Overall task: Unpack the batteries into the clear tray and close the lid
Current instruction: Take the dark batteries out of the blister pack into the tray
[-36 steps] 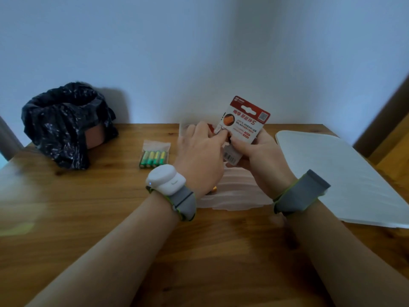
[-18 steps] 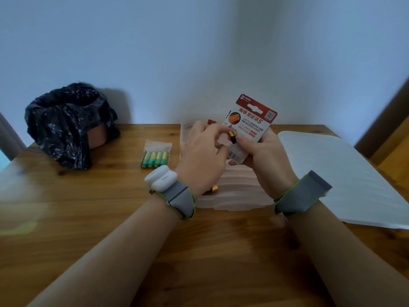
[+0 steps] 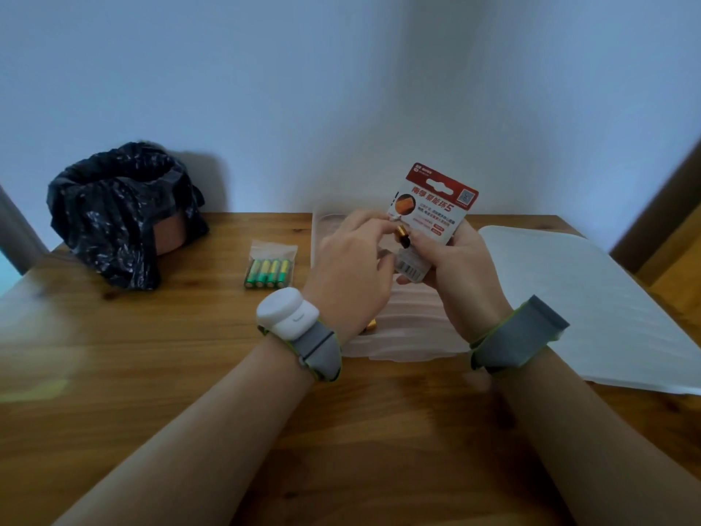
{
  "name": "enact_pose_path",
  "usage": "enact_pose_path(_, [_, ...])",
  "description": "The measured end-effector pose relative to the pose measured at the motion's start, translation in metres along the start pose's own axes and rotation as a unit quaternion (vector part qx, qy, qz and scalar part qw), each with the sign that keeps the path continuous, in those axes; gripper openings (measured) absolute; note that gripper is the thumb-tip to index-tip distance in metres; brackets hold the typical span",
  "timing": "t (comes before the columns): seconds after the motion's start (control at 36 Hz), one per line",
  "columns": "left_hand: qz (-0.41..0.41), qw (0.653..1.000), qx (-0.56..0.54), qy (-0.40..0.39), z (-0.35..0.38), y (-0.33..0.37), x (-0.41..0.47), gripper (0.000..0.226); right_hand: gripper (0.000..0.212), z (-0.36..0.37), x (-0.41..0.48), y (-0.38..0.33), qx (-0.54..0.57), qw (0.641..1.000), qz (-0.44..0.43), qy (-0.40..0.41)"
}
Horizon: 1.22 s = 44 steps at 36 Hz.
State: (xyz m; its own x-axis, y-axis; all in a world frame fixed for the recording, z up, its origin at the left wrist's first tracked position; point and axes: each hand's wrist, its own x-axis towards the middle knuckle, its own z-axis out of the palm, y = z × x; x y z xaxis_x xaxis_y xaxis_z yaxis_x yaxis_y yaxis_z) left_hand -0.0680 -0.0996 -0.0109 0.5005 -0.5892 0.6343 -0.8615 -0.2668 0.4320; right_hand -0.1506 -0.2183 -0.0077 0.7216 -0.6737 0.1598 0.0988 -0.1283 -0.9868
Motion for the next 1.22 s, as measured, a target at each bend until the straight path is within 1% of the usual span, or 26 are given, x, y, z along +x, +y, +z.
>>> enact_pose_path(0.06, [-0.006,1.0,-0.013,-0.001,-0.001,-0.001,0.001,0.024,0.017,-0.001,0.0,0.0,-0.01,1.0,-0.007,0.009])
enact_pose_path(0.14, [-0.017,0.999,-0.025,0.012,-0.003,-0.002,0.002,0.008,0.023,-0.001,-0.001,0.0,-0.021,1.0,-0.018,0.012])
enact_pose_path(0.17, [-0.018,0.999,-0.022,0.017,-0.004,-0.003,0.002,0.007,0.023,-0.001,-0.001,0.0,-0.022,1.0,-0.021,0.01])
enact_pose_path(0.25, [-0.021,0.999,-0.012,0.026,-0.004,-0.005,0.002,0.015,0.022,0.0,-0.002,-0.001,-0.024,0.999,-0.022,0.0])
enact_pose_path(0.31, [-0.021,1.0,-0.005,0.018,-0.004,-0.008,0.001,0.022,0.02,0.0,-0.002,0.0,-0.024,0.999,-0.02,-0.003])
enact_pose_path(0.39, [-0.003,0.999,0.03,0.011,-0.006,-0.011,0.001,0.032,0.022,-0.001,-0.002,-0.001,-0.024,0.999,-0.02,-0.009])
enact_pose_path(0.5, [0.02,0.995,0.094,0.005,-0.01,-0.012,0.003,0.028,0.027,-0.002,0.0,0.0,-0.038,0.999,-0.022,-0.016])
enact_pose_path(0.61, [0.026,0.994,0.11,0.002,-0.012,-0.015,0.003,0.026,0.03,-0.003,0.0,0.001,-0.04,0.998,-0.029,-0.033])
enact_pose_path(0.69, [0.024,0.996,0.087,0.019,-0.012,-0.017,0.003,0.019,0.017,-0.004,-0.001,0.001,-0.06,0.996,-0.041,-0.051])
enact_pose_path(0.75, [0.01,0.998,0.047,0.03,-0.012,-0.018,0.004,0.016,0.015,-0.003,-0.001,0.001,-0.077,0.995,-0.046,-0.05])
enact_pose_path(0.81, [-0.009,0.999,0.004,0.038,-0.012,-0.019,0.006,0.013,0.014,-0.004,0.0,0.001,-0.088,0.994,-0.043,-0.042])
enact_pose_path(0.92, [-0.062,0.995,-0.064,0.05,-0.015,-0.019,0.009,0.006,0.025,-0.005,0.004,0.003,-0.107,0.994,-0.022,-0.027])
enact_pose_path(1.03, [-0.114,0.981,-0.144,0.069,-0.018,-0.023,0.011,0.011,0.026,-0.007,0.006,0.004,-0.117,0.993,-0.007,-0.02])
enact_pose_path(1.11, [-0.128,0.977,-0.158,0.061,-0.018,-0.03,0.014,0.014,0.023,-0.009,0.007,0.006,-0.124,0.992,-0.003,-0.018])
enact_pose_path(1.22, [-0.127,0.98,-0.145,0.044,-0.021,-0.035,0.019,0.016,0.025,-0.01,0.009,0.006,-0.129,0.992,0.003,-0.012])
